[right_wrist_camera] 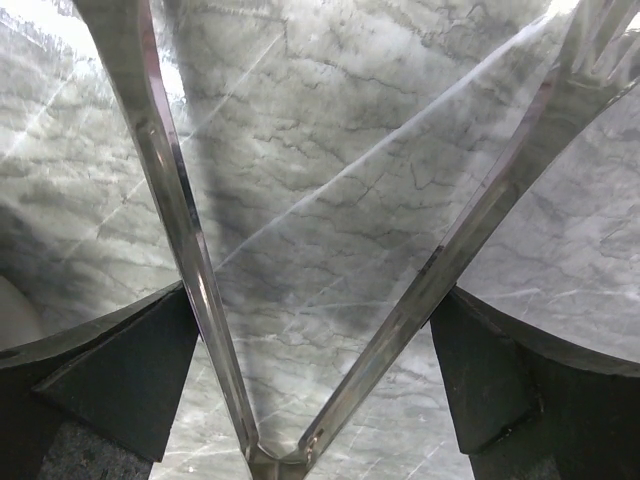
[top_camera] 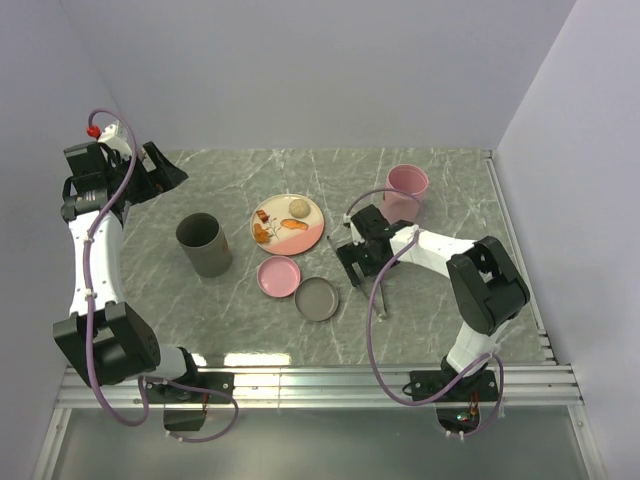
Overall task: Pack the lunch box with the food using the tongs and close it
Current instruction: Pick up the clamp at the center of the board.
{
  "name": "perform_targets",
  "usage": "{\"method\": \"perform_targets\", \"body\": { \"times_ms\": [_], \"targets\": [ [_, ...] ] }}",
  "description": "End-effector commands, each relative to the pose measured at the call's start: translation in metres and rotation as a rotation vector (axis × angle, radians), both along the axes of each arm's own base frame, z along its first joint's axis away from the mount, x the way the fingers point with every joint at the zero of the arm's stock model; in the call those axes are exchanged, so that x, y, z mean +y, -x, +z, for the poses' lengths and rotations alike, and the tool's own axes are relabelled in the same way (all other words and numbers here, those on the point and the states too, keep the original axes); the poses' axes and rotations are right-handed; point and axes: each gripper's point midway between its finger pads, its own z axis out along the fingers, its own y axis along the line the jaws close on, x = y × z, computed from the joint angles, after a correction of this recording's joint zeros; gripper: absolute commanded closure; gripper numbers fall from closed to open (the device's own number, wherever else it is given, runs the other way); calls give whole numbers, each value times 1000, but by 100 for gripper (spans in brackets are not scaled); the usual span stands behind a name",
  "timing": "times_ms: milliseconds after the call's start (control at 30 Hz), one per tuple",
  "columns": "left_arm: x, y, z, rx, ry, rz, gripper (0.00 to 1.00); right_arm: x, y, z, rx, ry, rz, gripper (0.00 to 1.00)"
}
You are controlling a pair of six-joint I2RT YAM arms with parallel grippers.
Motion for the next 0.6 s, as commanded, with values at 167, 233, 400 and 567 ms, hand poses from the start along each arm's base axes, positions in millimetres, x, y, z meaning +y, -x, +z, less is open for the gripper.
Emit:
{"method": "perform_targets", "body": {
  "times_ms": [167, 233, 400, 567],
  "targets": [
    [-2, -5, 9, -39, 14, -8, 1, 6, 1, 3, -8, -28, -91, 3],
    [-2, -5, 8, -35, 19, -8, 1, 7, 5, 4, -14, -41, -108, 4],
    [-3, -6, 9, -37, 20, -8, 1, 7, 7, 6, -18, -54, -137, 5],
    [-4, -7, 6, -29, 38, -7, 1, 5, 3, 1, -16, -14, -154, 6]
  ]
}}
